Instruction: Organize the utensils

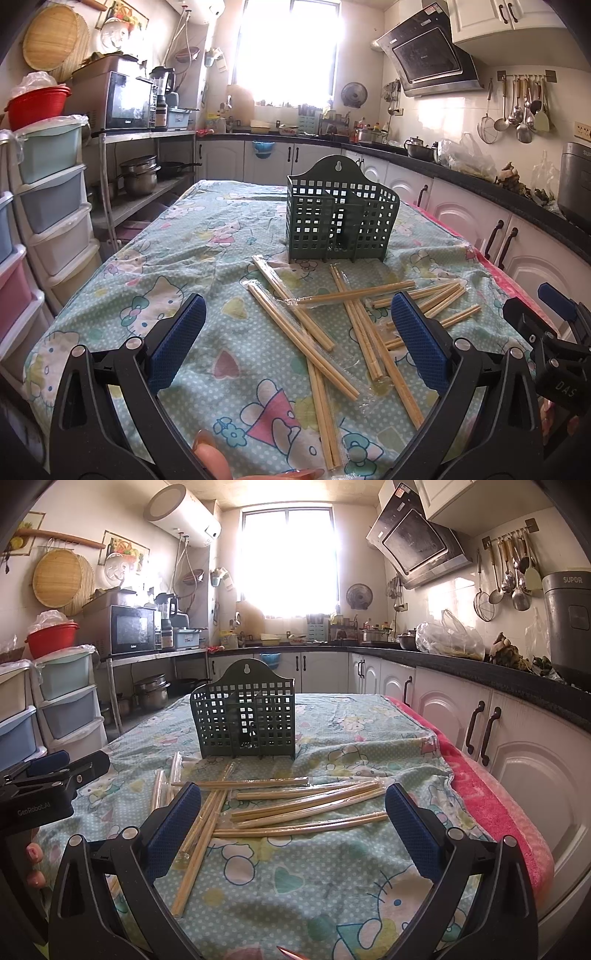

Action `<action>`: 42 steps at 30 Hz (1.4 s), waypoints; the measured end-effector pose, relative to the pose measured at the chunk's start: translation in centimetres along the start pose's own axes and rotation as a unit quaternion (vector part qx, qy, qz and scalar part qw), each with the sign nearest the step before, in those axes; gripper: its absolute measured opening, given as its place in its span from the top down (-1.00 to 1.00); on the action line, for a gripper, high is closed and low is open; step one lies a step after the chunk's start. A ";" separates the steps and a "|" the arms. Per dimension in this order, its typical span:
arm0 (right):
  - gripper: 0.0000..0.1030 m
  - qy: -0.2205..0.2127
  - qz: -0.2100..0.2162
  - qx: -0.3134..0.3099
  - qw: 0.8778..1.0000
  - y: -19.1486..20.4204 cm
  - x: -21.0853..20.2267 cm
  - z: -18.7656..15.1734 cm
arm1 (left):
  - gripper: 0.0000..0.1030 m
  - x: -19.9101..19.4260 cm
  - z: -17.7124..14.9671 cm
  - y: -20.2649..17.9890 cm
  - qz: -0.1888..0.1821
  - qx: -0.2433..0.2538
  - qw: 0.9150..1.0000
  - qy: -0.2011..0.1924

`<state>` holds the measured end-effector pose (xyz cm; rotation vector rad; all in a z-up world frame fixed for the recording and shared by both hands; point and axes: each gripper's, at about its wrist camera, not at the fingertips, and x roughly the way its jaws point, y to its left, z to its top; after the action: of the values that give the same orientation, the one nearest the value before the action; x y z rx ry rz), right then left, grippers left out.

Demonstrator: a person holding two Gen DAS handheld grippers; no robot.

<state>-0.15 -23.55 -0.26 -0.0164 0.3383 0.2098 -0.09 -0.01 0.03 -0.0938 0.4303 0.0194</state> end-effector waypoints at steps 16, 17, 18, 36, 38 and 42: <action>-0.88 0.001 0.000 0.000 1.000 0.0 0.0 0.0 | -0.80 -0.1 0.0 0.0 0.000 0.000 1.000 0.000; -0.88 0.001 0.000 0.000 1.000 -0.1 0.0 0.0 | -0.80 0.0 0.0 0.0 -0.001 0.000 1.000 -0.001; -0.88 0.001 0.000 0.000 1.000 -0.1 0.0 0.0 | -0.80 0.0 0.0 0.0 -0.001 0.001 1.000 -0.001; -0.88 0.010 0.006 -0.006 1.000 -0.2 0.4 0.0 | -0.80 0.4 0.2 0.4 0.006 -0.015 1.000 0.009; -0.88 0.014 0.009 -0.009 1.000 -0.2 0.6 0.1 | -0.80 0.5 0.4 0.8 0.009 -0.019 1.000 0.010; -0.88 0.023 0.016 -0.014 1.000 -0.1 1.3 0.4 | -0.80 0.7 0.6 1.9 0.018 -0.029 0.999 0.011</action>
<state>1.16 -23.40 -0.32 -0.0439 0.3824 0.2458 0.68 1.91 0.12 -0.1428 0.4544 0.0661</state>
